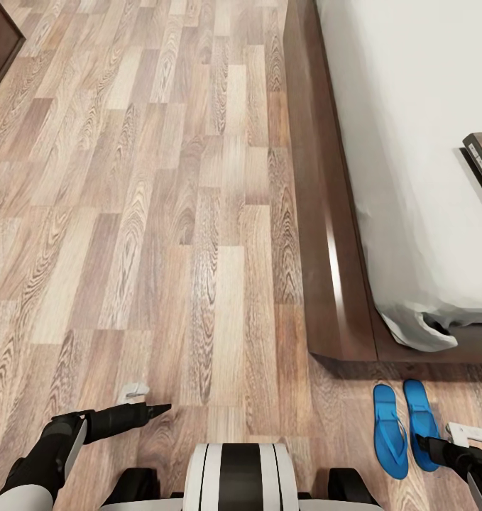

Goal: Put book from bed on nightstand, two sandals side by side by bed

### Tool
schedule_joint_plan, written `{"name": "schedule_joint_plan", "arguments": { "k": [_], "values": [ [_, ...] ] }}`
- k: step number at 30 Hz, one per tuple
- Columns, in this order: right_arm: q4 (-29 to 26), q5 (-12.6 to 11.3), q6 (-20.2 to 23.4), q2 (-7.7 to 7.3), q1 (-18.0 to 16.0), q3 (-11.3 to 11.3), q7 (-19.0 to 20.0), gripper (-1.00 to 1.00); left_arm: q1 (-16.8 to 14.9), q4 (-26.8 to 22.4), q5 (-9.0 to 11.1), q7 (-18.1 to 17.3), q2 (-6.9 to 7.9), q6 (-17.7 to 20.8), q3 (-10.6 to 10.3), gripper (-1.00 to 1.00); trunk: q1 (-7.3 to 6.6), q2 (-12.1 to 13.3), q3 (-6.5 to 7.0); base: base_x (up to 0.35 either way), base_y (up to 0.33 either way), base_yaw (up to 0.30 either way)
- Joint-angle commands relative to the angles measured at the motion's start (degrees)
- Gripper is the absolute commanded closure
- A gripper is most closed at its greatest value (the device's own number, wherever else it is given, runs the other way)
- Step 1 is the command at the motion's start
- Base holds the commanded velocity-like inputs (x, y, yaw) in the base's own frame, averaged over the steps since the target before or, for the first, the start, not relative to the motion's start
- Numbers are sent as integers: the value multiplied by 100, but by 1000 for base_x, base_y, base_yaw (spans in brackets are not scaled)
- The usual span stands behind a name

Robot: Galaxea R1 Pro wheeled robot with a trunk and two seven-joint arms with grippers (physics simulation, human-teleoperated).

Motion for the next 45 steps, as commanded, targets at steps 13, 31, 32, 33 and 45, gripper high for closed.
{"name": "schedule_joint_plan", "arguments": {
  "k": [13, 31, 32, 33, 45],
  "values": [
    [-10, 56, 28, 4, -3, -30, 50, -100, -4, -6, -42, -44, -5, 55, 31, -100, -9, 3, 64, 0, 0, 0],
    [-12, 52, 27, 4, -3, -30, 58, -100, -4, -8, -43, -44, -6, 55, 22, -100, -55, 27, 462, 0, 0, 0],
    [-15, 44, 30, 4, -3, -32, 75, -100, -4, -8, -43, -44, -8, 55, 22, -100, -58, 28, 485, 0, 0, 0],
    [-18, 31, 35, 4, -3, -37, 100, -100, -4, -7, -45, -35, -12, 51, 18, -100, -60, 29, 507, 0, 0, 0],
    [-1245, -211, 626, -21, 6, -49, 1484, -100, -4, 408, -33, 4, -57, -18, 26, -100, -91, 45, 773, 0, 0, 0]
  ]
}}
